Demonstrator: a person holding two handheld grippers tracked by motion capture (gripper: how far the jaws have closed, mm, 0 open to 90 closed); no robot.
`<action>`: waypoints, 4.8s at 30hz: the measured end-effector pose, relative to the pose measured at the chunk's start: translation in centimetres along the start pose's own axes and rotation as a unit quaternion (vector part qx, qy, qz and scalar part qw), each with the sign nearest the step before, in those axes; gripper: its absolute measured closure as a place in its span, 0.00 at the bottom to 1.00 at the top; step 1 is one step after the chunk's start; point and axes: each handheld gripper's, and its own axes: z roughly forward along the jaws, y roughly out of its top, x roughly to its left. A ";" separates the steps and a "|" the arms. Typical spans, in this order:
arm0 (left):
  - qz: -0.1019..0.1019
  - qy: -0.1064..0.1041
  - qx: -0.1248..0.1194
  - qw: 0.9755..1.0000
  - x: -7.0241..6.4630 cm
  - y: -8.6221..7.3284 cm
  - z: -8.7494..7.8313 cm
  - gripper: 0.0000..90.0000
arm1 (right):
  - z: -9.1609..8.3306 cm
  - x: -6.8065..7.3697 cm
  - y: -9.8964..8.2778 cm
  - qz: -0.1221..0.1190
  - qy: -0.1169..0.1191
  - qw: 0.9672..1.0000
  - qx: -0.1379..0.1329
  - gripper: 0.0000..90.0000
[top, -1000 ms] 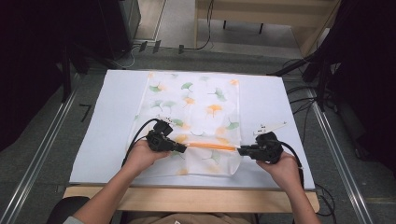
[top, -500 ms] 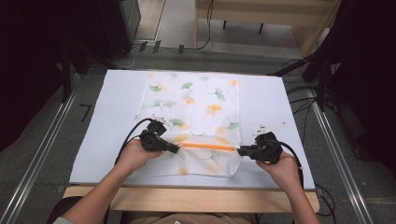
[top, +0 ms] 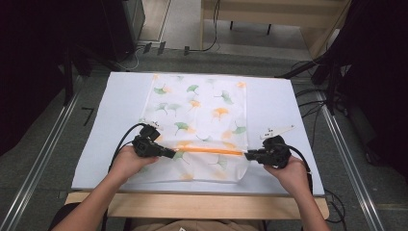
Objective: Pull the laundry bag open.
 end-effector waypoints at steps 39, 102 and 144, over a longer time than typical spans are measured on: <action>-0.014 0.013 0.000 1.000 1.3 -1.4 -2.0 1.00 | 0.1 -0.1 -0.1 0.002 0.002 1.000 0.002 0.94; -0.029 0.015 -0.002 0.999 2.4 -2.6 -3.6 1.00 | 0.1 -0.3 -0.1 0.004 0.000 1.000 0.006 0.94; -0.055 0.033 -0.006 0.998 4.1 -4.8 -6.1 1.00 | 0.1 -0.3 -0.1 0.004 0.001 1.000 0.007 0.94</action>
